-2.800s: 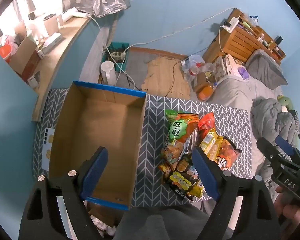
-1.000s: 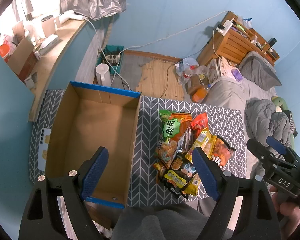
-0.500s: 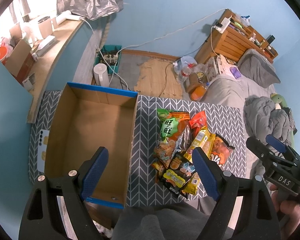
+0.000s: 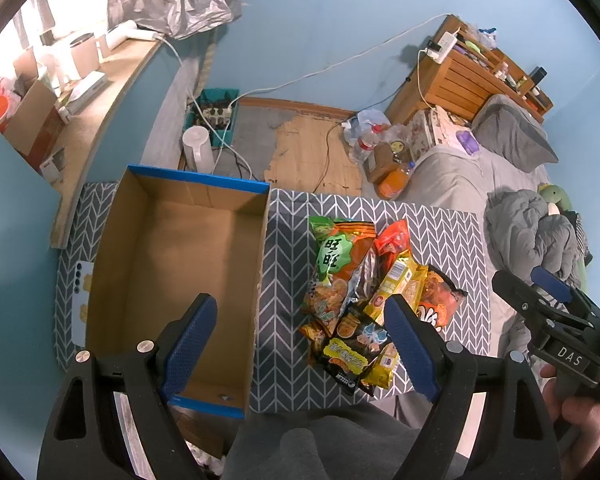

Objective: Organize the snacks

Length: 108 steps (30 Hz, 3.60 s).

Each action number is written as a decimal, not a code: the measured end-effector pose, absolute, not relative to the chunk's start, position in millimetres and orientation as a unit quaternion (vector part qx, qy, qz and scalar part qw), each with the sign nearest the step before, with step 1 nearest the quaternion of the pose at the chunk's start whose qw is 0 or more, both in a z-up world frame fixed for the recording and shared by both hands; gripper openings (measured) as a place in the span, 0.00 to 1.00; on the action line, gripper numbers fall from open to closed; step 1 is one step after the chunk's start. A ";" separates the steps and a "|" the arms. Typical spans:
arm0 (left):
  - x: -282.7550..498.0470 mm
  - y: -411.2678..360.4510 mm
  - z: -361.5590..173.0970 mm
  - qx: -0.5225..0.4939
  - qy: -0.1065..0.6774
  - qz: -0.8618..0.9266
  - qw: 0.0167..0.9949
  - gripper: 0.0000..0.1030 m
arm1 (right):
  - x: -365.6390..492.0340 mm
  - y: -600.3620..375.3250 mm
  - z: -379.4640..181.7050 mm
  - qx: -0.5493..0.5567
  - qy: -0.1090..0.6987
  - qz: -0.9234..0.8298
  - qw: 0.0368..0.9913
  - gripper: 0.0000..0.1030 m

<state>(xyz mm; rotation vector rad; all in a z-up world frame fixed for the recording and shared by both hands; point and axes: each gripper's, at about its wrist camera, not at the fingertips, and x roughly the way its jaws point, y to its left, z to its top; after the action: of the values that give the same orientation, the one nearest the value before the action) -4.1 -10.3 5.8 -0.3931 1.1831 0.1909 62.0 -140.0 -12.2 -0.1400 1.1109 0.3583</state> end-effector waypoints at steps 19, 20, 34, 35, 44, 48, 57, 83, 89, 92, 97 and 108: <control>1.4 -17.6 3.6 -0.186 0.556 0.079 0.806 0.84 | 64.6 -142.8 -12.0 -0.065 0.526 0.165 0.832 0.97; 1.5 -18.3 3.1 -0.185 0.556 0.078 0.806 0.84 | 65.9 -145.2 -12.2 -0.063 0.528 0.163 0.831 0.97; 33.1 -25.5 -32.2 -0.149 0.582 0.070 0.797 0.84 | 87.4 -216.5 -28.7 -0.040 0.541 0.108 0.833 0.97; 35.7 -26.7 -35.9 -0.148 0.584 0.069 0.795 0.84 | 88.0 -221.8 -31.3 -0.036 0.542 0.105 0.833 0.97; 59.9 -42.2 -75.5 -0.137 0.612 0.050 0.778 0.84 | 95.6 -257.4 -72.0 -0.015 0.575 0.076 0.815 0.97; 69.4 -52.0 -93.6 -0.136 0.623 0.041 0.769 0.84 | 96.4 -266.8 -101.4 0.005 0.596 0.072 0.800 0.97; 83.8 -62.3 -127.9 -0.133 0.643 0.035 0.753 0.84 | 92.5 -275.7 -160.0 0.058 0.631 0.058 0.772 0.97; 109.6 -71.5 -203.2 -0.121 0.671 0.039 0.730 0.84 | 102.9 -254.1 -250.1 0.110 0.668 0.069 0.733 0.73; 111.1 -76.5 -211.0 -0.110 0.675 0.019 0.729 0.70 | 112.5 -245.7 -264.4 0.129 0.677 0.077 0.721 0.56; 109.8 -78.2 -209.3 -0.103 0.676 0.008 0.730 0.62 | 112.2 -251.2 -262.6 0.117 0.672 0.072 0.728 0.54; 107.8 -77.1 -202.3 -0.095 0.674 0.004 0.732 0.56 | 108.2 -261.3 -254.6 0.099 0.668 0.070 0.734 0.53; 99.2 -64.2 -180.2 -0.117 0.665 0.016 0.737 0.47 | 100.5 -271.7 -209.3 0.059 0.644 0.077 0.759 0.53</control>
<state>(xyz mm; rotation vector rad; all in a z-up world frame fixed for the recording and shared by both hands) 99.2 -64.2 -180.2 -0.2558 1.4614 0.0347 100.5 -271.7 -209.3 0.1289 1.4031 0.1678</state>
